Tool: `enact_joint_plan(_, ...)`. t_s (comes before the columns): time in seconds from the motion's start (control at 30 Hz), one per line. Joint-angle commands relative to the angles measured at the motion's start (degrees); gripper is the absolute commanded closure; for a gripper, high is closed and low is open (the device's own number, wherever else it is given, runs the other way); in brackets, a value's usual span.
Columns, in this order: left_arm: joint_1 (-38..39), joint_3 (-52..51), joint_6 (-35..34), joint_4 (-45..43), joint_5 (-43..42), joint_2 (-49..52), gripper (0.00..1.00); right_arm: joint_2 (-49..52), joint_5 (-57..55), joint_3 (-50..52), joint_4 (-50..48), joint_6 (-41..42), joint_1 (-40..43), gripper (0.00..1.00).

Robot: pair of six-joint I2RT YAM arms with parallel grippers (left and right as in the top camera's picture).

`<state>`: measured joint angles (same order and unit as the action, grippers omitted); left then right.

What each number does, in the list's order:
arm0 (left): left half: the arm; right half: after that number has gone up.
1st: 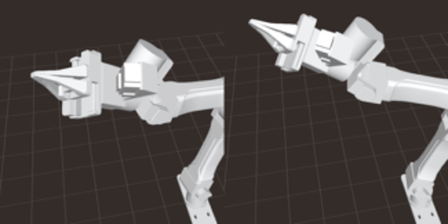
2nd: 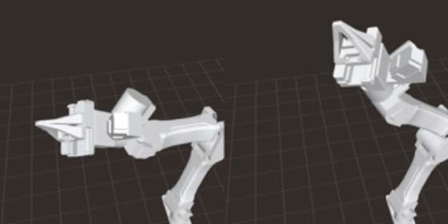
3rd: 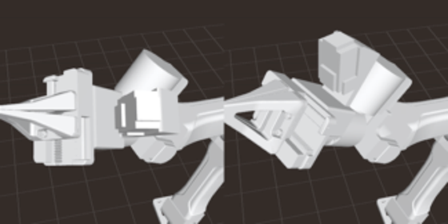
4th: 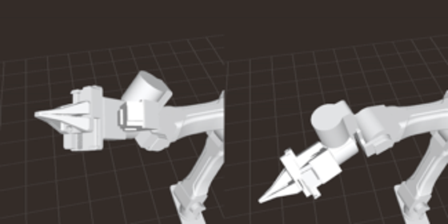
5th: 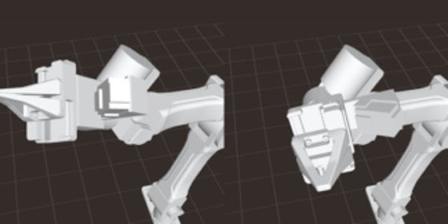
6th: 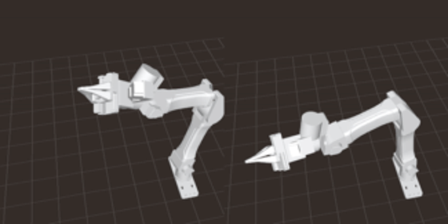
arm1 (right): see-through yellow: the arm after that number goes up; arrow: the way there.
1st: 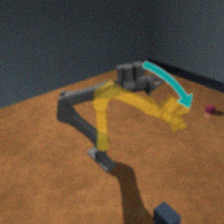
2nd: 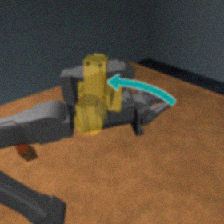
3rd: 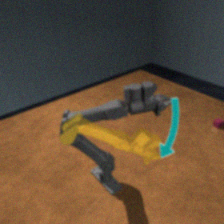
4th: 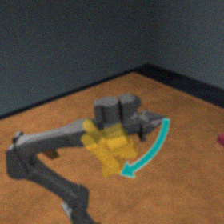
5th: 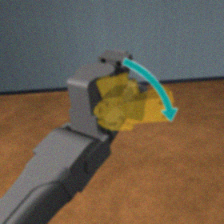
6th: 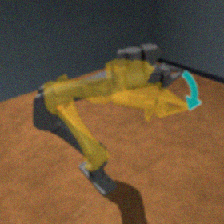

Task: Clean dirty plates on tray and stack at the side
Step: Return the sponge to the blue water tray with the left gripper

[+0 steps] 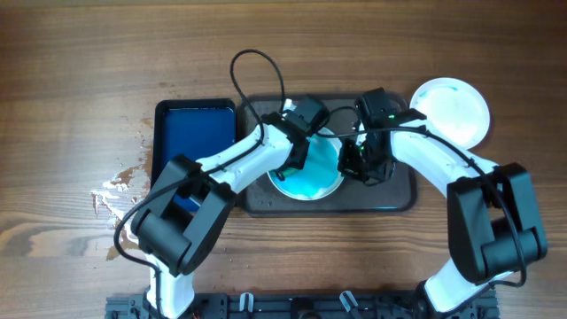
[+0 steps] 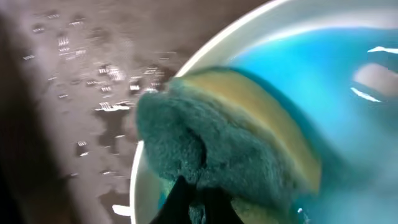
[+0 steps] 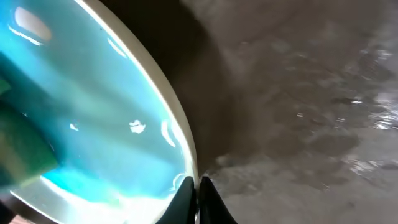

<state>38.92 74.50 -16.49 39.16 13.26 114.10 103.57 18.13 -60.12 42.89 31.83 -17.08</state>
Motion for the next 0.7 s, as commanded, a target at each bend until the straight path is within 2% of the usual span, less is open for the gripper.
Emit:
enact_joint_plan(0.0,2.6,-2.3,4.0,-0.9,-15.0,-1.4,0.96,1.1,-3.4,0.9,0.2,-0.5,0.4,0.96)
enact_joint_plan(0.1,1.5,-2.0,1.5,-0.8,-13.8,-5.8,0.96,1.1,-3.1,0.9,0.2,-0.6,0.4,0.96)
enact_joint_plan(0.2,-0.9,-2.0,-4.0,0.1,-8.8,-10.1,0.96,1.1,-3.0,0.9,0.2,-0.6,0.4,0.96)
enact_joint_plan(0.33,-8.0,-2.0,-11.0,3.7,-0.5,-17.8,0.96,1.1,-3.0,0.9,0.2,-0.8,0.4,0.96)
enact_joint_plan(0.43,-15.8,-2.0,-11.0,6.8,-0.4,-21.0,0.96,1.1,-3.0,0.9,0.2,-0.9,0.4,0.95)
enact_joint_plan(0.47,-20.7,-2.1,-11.0,8.9,-0.6,-20.9,0.96,1.1,-3.0,0.9,0.2,-1.3,0.4,0.96)
enact_joint_plan(0.67,-33.7,-2.2,-8.2,10.3,-6.0,-15.2,0.96,1.1,-3.0,0.9,0.2,-1.7,0.4,0.96)
